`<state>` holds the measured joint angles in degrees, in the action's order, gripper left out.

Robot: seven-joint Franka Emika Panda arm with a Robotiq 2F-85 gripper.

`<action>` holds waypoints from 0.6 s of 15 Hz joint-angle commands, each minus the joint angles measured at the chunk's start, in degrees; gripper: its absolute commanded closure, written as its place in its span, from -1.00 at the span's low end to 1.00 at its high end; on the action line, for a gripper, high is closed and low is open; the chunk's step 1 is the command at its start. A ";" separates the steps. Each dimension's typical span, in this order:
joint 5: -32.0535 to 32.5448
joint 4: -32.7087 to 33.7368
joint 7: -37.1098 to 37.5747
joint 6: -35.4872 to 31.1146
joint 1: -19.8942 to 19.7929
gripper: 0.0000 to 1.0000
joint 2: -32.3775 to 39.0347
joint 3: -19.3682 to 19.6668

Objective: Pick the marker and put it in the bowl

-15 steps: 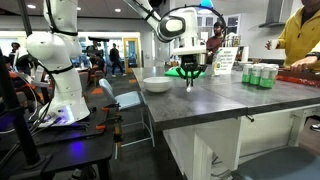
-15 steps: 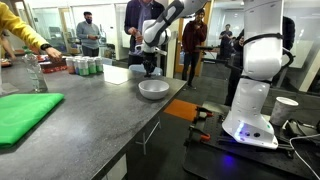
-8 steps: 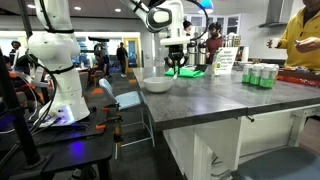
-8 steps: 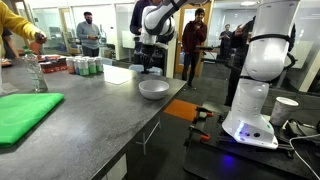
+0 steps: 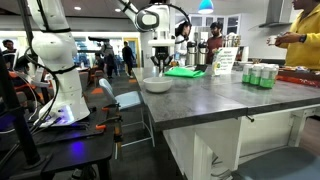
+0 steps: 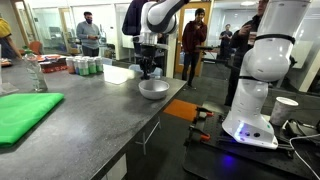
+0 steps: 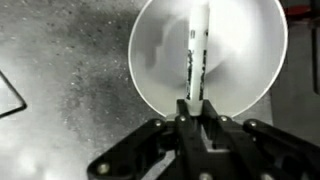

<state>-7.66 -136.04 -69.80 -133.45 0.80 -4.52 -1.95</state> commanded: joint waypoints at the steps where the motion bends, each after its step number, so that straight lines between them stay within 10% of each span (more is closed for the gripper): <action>1: -3.91 -2.11 -6.12 0.19 1.80 0.90 -1.95 1.13; 5: -2.52 -2.20 -6.31 1.75 1.80 0.90 -1.56 1.36; 7: -2.21 -2.09 -6.63 2.82 1.71 0.11 -1.37 1.55; 9: -2.81 -2.22 -8.22 2.82 1.78 -0.05 -1.50 1.76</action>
<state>-10.10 -138.20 -75.36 -132.25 2.04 -5.30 -1.11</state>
